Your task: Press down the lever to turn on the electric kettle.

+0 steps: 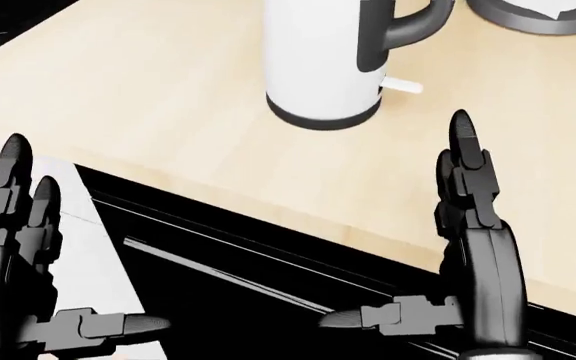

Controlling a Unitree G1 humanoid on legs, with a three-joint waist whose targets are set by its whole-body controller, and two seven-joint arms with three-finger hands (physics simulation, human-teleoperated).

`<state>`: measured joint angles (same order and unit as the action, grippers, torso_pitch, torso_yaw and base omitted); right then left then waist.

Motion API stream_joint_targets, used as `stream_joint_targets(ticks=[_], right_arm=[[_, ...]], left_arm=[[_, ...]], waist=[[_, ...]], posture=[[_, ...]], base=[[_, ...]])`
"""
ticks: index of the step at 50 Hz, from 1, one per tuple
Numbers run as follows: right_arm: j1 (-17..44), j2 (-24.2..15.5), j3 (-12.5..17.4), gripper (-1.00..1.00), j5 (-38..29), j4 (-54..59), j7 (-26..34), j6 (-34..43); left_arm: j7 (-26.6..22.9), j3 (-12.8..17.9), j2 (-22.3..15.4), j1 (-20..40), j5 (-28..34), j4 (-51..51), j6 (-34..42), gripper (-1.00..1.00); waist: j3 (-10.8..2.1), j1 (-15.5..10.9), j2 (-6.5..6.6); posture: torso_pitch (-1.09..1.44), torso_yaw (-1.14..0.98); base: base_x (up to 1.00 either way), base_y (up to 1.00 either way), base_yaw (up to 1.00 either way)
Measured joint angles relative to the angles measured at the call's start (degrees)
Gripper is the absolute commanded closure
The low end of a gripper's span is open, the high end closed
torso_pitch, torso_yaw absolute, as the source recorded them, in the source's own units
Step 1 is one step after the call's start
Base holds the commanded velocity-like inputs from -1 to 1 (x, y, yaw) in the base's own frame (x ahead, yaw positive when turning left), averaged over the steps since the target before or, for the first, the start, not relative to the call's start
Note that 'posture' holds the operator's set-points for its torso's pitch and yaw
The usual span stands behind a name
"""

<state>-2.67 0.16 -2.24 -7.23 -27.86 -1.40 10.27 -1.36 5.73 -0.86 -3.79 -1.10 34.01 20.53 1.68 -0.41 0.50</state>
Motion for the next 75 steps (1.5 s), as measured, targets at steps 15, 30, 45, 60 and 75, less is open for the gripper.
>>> stream_joint_targets(ticks=[15,30,45,60,75], right_arm=[[-1.29,-0.05,1.28,-1.0,0.22,-3.52,-0.55,3.02],[-1.07,-0.38,3.83,-1.0,0.77,-7.55,-0.02,6.61],[-2.86,-0.61,8.77,-1.0,2.45,-12.2,0.11,8.22],[-3.45,-0.5,10.65,-1.0,2.66,-13.81,0.35,10.12],[-3.46,-0.23,9.67,-1.0,3.12,-13.24,1.34,10.05]], left_arm=[[0.25,0.73,-0.41,0.99,0.1,3.14,2.39,-1.0],[0.38,0.43,-0.54,2.24,0.18,4.32,4.32,-1.0],[0.46,-0.3,-0.65,3.57,0.38,5.81,5.99,-1.0],[0.42,-0.82,-0.55,3.88,0.16,5.8,6.78,-1.0],[0.97,0.63,-0.81,2.93,0.58,5.59,6.91,-1.0]], waist=[[-1.19,0.45,-1.23],[-1.62,0.07,-0.98],[-0.26,0.36,0.57],[0.4,0.47,-1.6],[0.63,-0.46,2.21]], posture=[[0.0,0.0],[0.0,0.0],[0.0,0.0],[0.0,0.0],[0.0,0.0]], base=[[0.0,0.0,0.0],[0.02,0.0,0.0],[0.07,0.0,0.0],[0.11,0.0,0.0],[0.11,0.0,0.0]])
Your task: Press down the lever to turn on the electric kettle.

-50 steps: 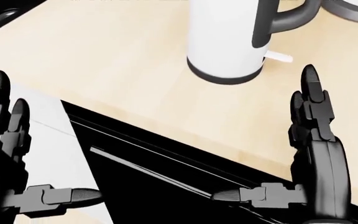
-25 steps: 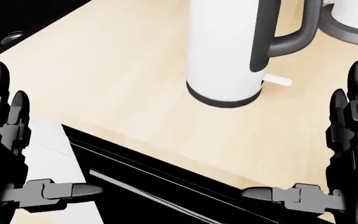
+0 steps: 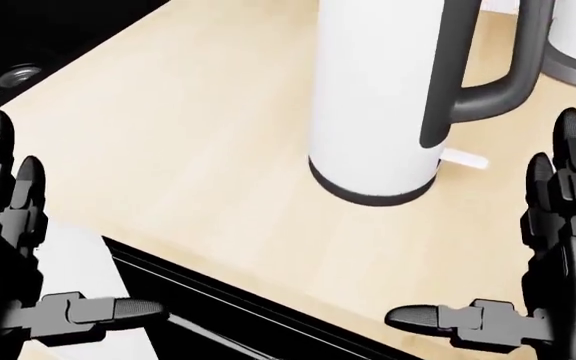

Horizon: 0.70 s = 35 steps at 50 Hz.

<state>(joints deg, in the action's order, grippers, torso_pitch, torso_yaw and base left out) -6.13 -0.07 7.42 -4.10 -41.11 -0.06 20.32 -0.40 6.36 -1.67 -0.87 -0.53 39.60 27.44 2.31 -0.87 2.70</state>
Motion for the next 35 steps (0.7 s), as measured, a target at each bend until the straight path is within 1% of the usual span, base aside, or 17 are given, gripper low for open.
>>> stream_joint_targets(ticks=[1,5,6,7,8,9,12,15,20,23,26,30,35], right_arm=[[0.04,-0.02,0.3,-1.0,-0.01,-0.2,-0.05,-0.26],[0.08,0.15,0.7,-1.0,-0.01,-1.45,-0.48,-1.33],[0.08,0.19,0.53,-1.0,-0.02,-1.58,-0.53,-1.35],[0.09,0.22,0.36,-1.0,-0.02,-1.69,-0.55,-1.28],[0.11,0.0,0.47,-1.0,-0.05,-1.47,-0.59,-1.17],[-0.08,-0.01,0.67,-1.0,-0.09,-1.16,-0.66,-0.97],[-0.6,0.17,1.22,-1.0,-0.09,-0.83,-0.94,-0.33],[-0.68,0.21,1.25,-1.0,-0.14,-0.98,-1.17,-0.17],[-0.63,0.2,1.54,-1.0,0.16,-2.6,-0.96,-0.12],[-0.52,0.06,2.61,-1.0,0.38,-3.76,-0.81,0.46],[0.75,-0.55,4.32,-1.0,0.71,-5.12,-0.51,2.57],[5.01,-2.56,6.63,-1.0,1.21,-6.63,0.05,7.13],[12.35,-7.09,10.52,-1.0,2.36,-7.62,0.67,14.14]], left_arm=[[-0.02,-0.12,0.01,0.12,-0.02,0.42,-0.21,-1.0],[-0.21,-0.4,-0.01,0.45,-0.15,1.46,-1.43,-1.0],[-0.22,-0.36,-0.01,0.37,-0.15,1.28,-1.54,-1.0],[-0.22,-0.3,-0.01,0.31,-0.14,1.06,-1.58,-1.0],[-0.24,-0.49,0.32,0.22,-0.14,0.56,-1.49,-1.0],[-0.3,-0.81,0.42,-0.03,-0.19,-0.03,-1.22,-1.0],[-0.56,-1.01,0.38,-0.34,-0.35,-0.85,-0.52,-1.0],[-0.55,-0.79,0.28,-0.11,-0.35,-0.11,-0.74,-1.0],[-0.52,-0.58,0.24,0.09,-0.39,0.75,-1.42,-1.0],[-0.45,-0.42,0.23,-0.06,-0.41,0.63,-1.37,-1.0],[-0.38,-0.4,0.25,-0.12,-0.4,0.57,-1.07,-1.0],[-0.36,-0.64,0.25,-0.06,-0.38,1.0,-0.73,-1.0],[-0.36,-0.63,0.26,-0.05,-0.32,1.05,-0.97,-1.0]], waist=[[-0.13,0.1,-0.54],[0.53,-0.36,-3.42],[0.43,-0.65,-4.4],[0.06,-0.89,-5.72],[0.13,-0.8,-5.46],[0.32,-0.6,-4.81],[-0.22,-0.09,-3.4],[-0.84,0.28,-2.82],[-1.66,0.42,-2.86],[-1.82,0.46,-2.99],[-1.8,0.51,-3.11],[-1.77,0.52,-3.22],[-1.76,0.42,-3.47]], posture=[[0.0,0.0],[0.0,0.0],[0.0,0.0],[0.0,0.0],[0.0,0.0],[0.0,0.0],[0.0,0.0],[0.0,0.0],[0.0,0.0],[0.0,0.0],[0.0,0.0],[0.0,0.0],[0.0,0.0]], base=[[0.0,0.0,0.0],[0.0,0.0,0.0],[0.0,0.0,0.0],[0.0,0.0,0.0],[0.0,0.0,0.0],[0.0,0.0,0.0],[0.0,0.0,0.0],[0.0,0.0,0.0],[0.0,0.0,0.0],[0.0,0.0,0.0],[0.0,0.0,0.0],[0.0,0.0,0.0],[0.0,0.0,0.0]])
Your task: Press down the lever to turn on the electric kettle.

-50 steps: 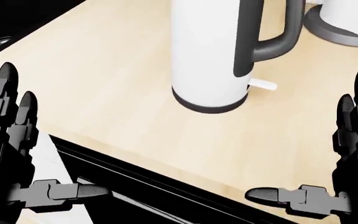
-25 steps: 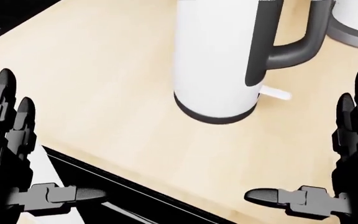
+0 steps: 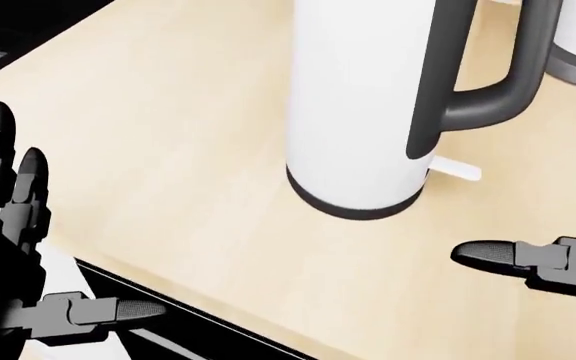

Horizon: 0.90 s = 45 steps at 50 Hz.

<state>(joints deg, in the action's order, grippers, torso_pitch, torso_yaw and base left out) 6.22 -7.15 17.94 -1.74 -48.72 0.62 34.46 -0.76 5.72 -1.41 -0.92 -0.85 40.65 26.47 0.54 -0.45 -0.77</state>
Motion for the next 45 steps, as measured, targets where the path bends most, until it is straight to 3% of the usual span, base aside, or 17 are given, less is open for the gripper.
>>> stream_joint_targets(ticks=[16,27,45], right_arm=[[10.35,-7.78,1.88,-1.0,1.37,4.66,0.86,9.36],[13.67,-10.35,2.97,-1.0,1.84,9.03,0.4,12.36],[19.41,-13.96,0.74,-1.0,-0.62,19.79,0.4,12.72]], left_arm=[[0.36,-0.1,-0.1,0.63,0.19,0.29,0.68,-1.0],[0.44,-0.01,-0.17,1.04,0.11,0.77,1.5,-1.0],[0.56,0.37,-0.36,1.56,-0.31,0.7,1.85,-1.0]], waist=[[0.76,-0.14,-0.25],[1.01,-0.19,-0.3],[1.0,-0.21,-0.31]], posture=[[0.0,0.0],[0.0,0.0],[0.0,0.0]], base=[[0.0,0.0,0.0],[0.0,0.0,0.0],[0.0,0.0,0.0]])
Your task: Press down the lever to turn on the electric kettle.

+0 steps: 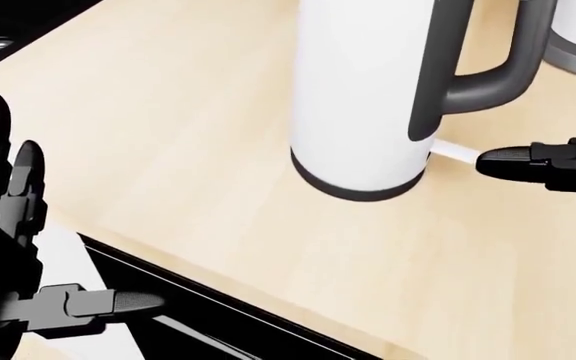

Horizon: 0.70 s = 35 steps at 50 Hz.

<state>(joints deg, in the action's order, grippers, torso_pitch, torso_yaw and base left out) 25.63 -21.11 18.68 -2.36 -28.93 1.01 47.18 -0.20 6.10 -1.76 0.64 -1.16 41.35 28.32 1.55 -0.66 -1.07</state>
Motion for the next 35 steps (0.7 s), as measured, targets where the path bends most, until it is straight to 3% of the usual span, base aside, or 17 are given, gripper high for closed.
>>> stream_joint_targets(ticks=[21,35], right_arm=[[6.9,-1.27,-3.48,-1.0,-4.13,11.76,-0.03,-1.58],[9.32,-0.25,-5.16,-1.0,-4.87,22.58,-0.88,-7.21]], left_arm=[[0.07,0.1,0.02,-0.31,-0.15,-0.2,-0.48,-1.0],[0.09,0.23,0.14,-0.79,-0.4,-0.12,-1.28,-1.0]], waist=[[-0.11,0.01,0.14],[-0.13,0.0,0.11]], posture=[[0.0,0.0],[0.0,0.0]], base=[[0.0,0.0,0.0],[0.0,0.0,0.0]])
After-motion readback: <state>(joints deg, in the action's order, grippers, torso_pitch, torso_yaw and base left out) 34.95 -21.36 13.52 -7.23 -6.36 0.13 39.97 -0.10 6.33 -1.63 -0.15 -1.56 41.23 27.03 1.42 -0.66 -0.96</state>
